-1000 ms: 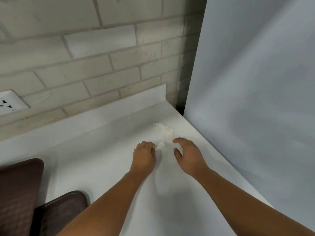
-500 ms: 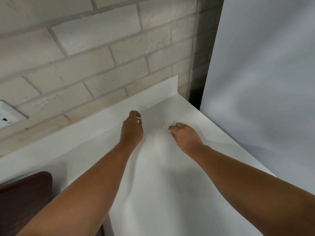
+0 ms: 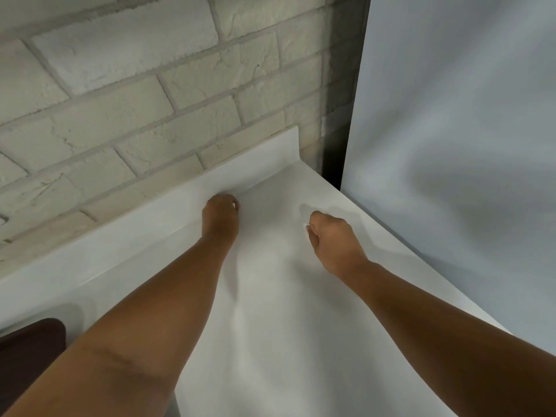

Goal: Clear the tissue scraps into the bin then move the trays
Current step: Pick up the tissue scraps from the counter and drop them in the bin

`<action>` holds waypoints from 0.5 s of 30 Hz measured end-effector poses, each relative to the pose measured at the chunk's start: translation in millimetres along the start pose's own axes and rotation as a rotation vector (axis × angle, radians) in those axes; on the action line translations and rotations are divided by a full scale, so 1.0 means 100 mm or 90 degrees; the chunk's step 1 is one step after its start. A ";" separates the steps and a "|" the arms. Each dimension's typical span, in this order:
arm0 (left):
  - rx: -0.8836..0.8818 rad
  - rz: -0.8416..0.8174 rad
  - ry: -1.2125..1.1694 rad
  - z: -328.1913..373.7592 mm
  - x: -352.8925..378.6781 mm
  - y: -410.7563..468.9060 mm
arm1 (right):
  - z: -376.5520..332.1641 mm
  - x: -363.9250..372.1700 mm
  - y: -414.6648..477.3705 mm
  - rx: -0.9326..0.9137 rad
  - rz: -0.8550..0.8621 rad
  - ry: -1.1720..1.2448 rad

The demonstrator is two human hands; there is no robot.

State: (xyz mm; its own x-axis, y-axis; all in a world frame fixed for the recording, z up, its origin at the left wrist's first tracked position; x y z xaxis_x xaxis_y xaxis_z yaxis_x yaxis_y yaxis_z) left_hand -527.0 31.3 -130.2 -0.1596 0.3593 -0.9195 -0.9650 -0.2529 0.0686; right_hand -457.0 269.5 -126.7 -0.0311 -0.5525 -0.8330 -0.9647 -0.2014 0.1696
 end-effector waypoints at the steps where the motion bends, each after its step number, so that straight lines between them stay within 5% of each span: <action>1: -0.002 -0.011 0.008 0.01 0.00 -0.05 | -0.02 -0.03 -0.02 0.010 -0.005 0.008; 15: 0.035 -0.026 -0.233 0.89 -0.37 -1.54 | -0.12 -0.83 -0.77 0.032 0.013 0.094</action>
State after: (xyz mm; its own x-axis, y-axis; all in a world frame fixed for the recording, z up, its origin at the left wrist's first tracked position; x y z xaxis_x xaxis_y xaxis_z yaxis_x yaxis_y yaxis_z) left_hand -390.6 136.9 -71.9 -0.1750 0.6684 -0.7229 -0.9803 -0.1863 0.0650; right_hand -377.4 320.8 -64.4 -0.0153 -0.6699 -0.7423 -0.9764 -0.1500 0.1555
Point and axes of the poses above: each hand's wrist, its own y-axis towards the middle knuckle, its own x-axis out of the palm, z = x × y, the point moved 1 cm from there along y, towards the middle knuckle, and after that the axes turned 2 degrees about -z, right-handed, at the moved point
